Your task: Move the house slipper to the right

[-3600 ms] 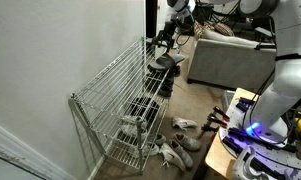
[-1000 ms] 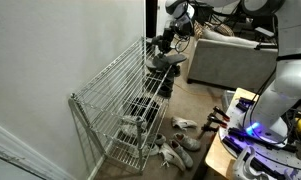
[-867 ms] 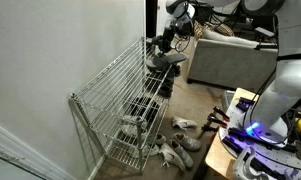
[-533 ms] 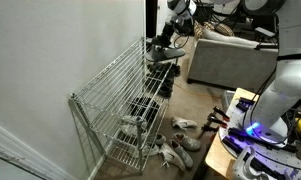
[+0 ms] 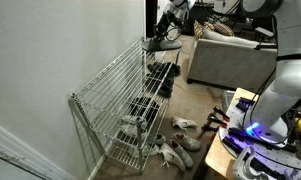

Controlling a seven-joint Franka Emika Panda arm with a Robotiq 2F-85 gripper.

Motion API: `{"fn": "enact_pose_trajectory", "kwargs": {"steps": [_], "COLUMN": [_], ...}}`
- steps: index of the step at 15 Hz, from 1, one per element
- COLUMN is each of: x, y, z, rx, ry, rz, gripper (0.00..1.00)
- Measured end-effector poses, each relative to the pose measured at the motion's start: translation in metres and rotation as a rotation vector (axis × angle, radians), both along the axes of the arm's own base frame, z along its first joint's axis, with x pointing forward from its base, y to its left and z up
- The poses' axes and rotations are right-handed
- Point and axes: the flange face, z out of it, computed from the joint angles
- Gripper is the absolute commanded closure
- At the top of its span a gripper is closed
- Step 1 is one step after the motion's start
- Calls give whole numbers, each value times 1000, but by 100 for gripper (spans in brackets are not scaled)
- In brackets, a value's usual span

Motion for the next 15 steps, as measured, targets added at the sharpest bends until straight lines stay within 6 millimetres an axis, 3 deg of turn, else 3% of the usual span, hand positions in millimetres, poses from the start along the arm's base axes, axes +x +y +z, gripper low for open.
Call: {"fn": "enact_pose_trajectory", "kwargs": {"steps": [7, 15], "x": [36, 62], "y": [-1, -48], "z": [-21, -37], "rx": [65, 162], "ry": [57, 21], "rz": [-187, -314], "gripper": [97, 97]}}
